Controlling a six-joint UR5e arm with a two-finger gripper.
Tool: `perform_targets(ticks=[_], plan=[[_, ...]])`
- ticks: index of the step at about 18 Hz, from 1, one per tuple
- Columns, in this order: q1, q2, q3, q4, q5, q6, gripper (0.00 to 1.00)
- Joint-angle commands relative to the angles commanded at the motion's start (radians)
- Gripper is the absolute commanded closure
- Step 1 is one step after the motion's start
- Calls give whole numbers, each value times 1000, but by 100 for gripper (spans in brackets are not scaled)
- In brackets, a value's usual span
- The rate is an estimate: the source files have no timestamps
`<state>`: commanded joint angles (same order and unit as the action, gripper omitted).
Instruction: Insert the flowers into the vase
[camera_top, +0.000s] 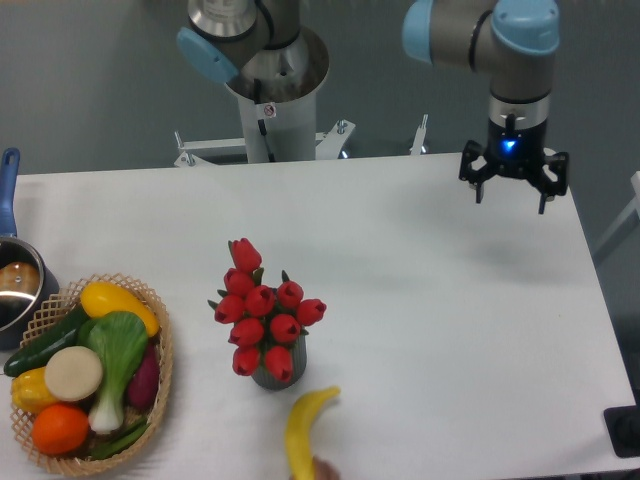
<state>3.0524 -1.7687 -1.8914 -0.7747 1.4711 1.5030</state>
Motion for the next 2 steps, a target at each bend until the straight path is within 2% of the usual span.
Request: perform_targets(ticks=[2], plan=[[20, -2, 0, -2, 2, 58, 0]])
